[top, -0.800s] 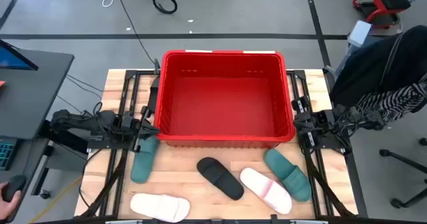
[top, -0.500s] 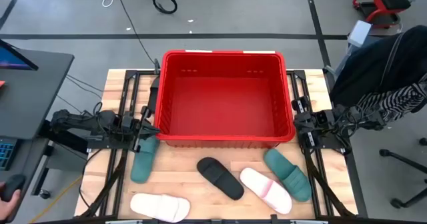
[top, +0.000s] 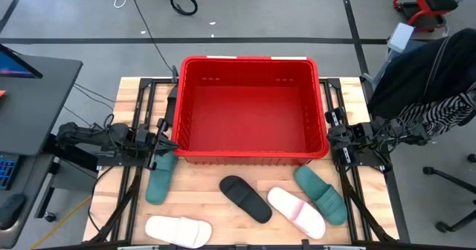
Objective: Pick and place slides into bin
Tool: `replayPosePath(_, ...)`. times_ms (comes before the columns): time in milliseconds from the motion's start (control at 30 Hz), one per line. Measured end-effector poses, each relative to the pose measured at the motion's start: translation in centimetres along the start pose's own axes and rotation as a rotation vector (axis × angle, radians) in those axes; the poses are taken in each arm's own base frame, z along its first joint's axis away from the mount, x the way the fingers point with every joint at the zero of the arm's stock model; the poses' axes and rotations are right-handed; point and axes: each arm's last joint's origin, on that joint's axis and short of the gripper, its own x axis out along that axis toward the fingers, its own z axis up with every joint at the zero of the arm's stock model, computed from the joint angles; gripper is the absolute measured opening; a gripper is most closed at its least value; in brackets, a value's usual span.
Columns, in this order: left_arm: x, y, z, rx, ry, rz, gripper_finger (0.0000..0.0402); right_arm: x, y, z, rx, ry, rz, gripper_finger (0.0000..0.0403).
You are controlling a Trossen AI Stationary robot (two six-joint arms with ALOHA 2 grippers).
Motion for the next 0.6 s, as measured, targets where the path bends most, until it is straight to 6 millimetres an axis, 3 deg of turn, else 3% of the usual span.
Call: replayPosePath(600, 0.0, 0.0, -0.01, 0.0, 0.0, 0.0, 0.0023, 0.0, 0.0, 0.0, 0.0, 0.0, 0.0, 0.0014)
